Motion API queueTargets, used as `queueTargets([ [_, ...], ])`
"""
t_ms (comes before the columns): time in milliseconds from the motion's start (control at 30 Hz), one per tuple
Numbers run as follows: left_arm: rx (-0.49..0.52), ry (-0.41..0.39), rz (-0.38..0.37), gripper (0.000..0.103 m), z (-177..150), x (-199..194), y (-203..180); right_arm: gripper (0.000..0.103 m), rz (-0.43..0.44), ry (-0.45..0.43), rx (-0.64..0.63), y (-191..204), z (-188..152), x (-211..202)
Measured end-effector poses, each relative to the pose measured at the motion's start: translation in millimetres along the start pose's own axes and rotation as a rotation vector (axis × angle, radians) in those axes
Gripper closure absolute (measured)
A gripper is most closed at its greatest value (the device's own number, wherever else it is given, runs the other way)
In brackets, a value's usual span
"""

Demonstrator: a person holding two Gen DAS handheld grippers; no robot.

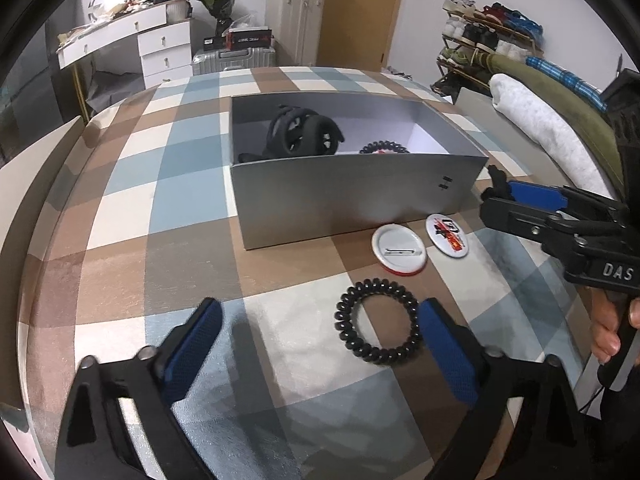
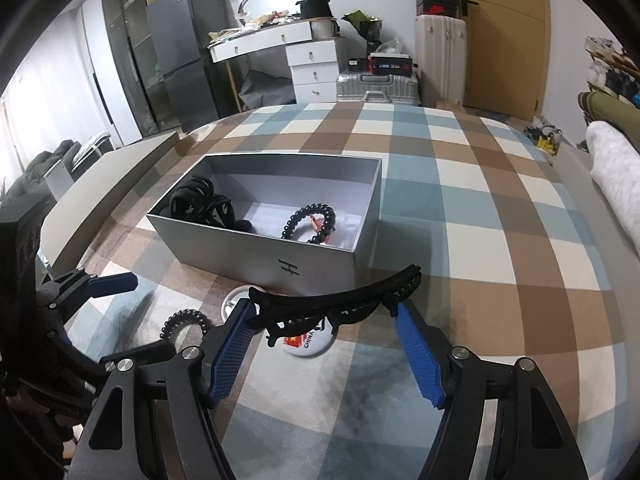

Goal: Organize jewelry
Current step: 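Grasp the black coil hair tie with the left gripper while the right gripper holds the barrette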

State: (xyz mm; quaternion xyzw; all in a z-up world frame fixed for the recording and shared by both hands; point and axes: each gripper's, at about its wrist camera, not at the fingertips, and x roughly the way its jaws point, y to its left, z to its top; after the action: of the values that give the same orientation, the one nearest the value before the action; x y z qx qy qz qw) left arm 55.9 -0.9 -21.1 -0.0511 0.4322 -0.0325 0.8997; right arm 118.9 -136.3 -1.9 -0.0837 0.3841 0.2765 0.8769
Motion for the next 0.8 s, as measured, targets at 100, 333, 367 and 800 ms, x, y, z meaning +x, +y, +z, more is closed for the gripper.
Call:
queueTargets([
  [100, 0.0, 0.015, 0.017, 0.035, -1, 4, 1, 0.031, 0.001, -0.003, -0.003, 0, 1, -1],
  [333, 0.047, 0.013, 0.036, 0.059, -5, 2, -7, 0.031, 0.004, -0.008, -0.008, 2, 1, -3],
  [367, 0.056, 0.012, 0.04, 0.062, -5, 2, -8, 0.031, 0.006, -0.008, -0.01, 3, 1, -3],
  [800, 0.14, -0.002, 0.04, 0.097, -8, 2, -20, 0.031, 0.002, -0.009, -0.023, 7, 1, -5],
])
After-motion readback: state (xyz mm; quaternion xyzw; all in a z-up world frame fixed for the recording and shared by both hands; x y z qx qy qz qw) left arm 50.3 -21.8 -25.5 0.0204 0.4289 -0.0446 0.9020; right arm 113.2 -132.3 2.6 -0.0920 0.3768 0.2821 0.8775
